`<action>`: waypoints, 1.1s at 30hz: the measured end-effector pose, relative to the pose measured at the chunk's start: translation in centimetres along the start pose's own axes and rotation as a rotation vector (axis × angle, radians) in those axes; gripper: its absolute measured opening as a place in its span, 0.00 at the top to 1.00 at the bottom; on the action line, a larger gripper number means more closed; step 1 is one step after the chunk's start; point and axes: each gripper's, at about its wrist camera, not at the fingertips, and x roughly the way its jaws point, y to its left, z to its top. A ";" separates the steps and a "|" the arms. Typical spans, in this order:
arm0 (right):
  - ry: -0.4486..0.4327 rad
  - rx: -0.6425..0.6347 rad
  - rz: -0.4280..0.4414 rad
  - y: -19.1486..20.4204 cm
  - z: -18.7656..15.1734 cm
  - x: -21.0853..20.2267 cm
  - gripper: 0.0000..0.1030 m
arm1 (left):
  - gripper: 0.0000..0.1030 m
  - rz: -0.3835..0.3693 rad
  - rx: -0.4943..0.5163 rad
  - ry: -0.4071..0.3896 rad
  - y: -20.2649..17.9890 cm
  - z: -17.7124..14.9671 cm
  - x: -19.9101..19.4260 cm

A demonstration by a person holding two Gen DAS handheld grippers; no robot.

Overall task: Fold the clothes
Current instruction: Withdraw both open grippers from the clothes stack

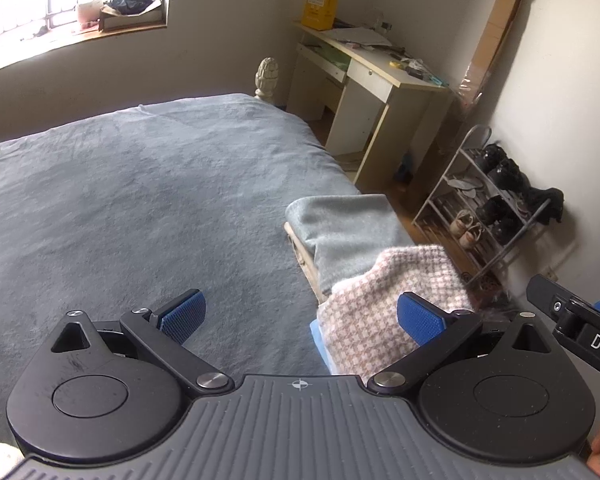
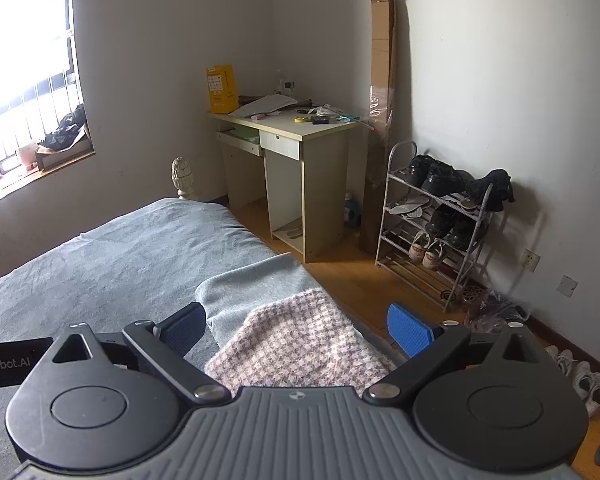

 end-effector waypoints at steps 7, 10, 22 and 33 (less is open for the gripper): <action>-0.009 -0.012 -0.010 -0.1 -0.7 -1.2 0.03 | 0.00 0.015 -0.008 0.001 0.1 -0.7 -0.6; -0.008 -0.002 -0.004 -0.4 -0.8 -1.4 0.03 | 0.00 0.029 -0.008 -0.007 0.2 -0.8 -0.9; -0.014 -0.012 0.035 0.6 -0.7 -1.8 0.02 | 0.00 0.065 -0.024 -0.028 0.8 -0.8 -1.6; -0.014 -0.024 0.057 2.2 -0.9 -2.0 0.02 | 0.00 0.085 -0.036 -0.032 2.3 -0.8 -1.8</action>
